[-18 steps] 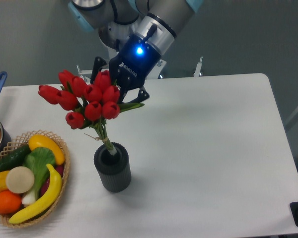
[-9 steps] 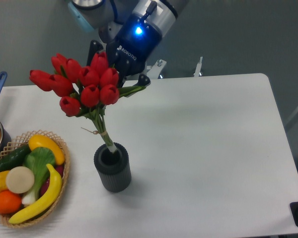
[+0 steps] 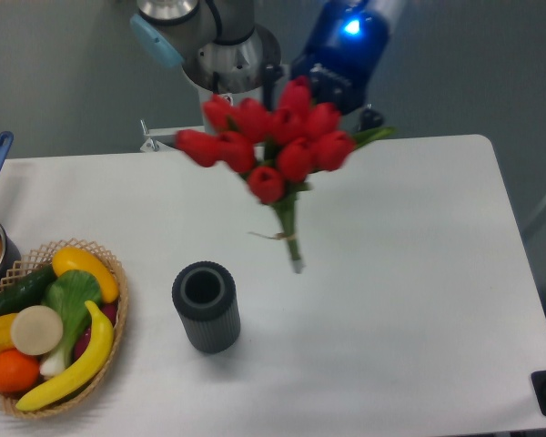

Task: Pick up the flowers from the vase
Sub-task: 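Carry the tulips up and away from the vase over the table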

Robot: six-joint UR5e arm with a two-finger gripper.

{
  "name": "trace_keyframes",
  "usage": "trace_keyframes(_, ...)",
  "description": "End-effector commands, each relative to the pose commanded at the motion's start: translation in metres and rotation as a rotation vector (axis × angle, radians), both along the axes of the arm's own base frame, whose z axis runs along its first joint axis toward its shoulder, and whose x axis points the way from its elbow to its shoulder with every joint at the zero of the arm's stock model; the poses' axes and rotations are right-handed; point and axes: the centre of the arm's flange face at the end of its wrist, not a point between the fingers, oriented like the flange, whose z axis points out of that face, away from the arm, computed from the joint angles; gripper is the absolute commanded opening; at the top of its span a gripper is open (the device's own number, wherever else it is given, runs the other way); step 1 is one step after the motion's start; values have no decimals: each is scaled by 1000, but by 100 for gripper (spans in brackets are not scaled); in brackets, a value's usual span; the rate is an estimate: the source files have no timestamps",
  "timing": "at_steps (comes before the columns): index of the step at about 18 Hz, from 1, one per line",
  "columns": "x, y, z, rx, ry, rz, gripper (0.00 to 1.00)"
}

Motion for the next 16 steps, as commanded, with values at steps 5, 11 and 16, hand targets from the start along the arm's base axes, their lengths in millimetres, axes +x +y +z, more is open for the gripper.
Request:
trace_keyframes(5, -24, -28, -10, -10, 8, 55, 41)
trace_keyframes(11, -52, -37, -38, -31, -9, 65, 41)
trace_keyframes(16, -65, -44, -47, -35, -20, 82, 41)
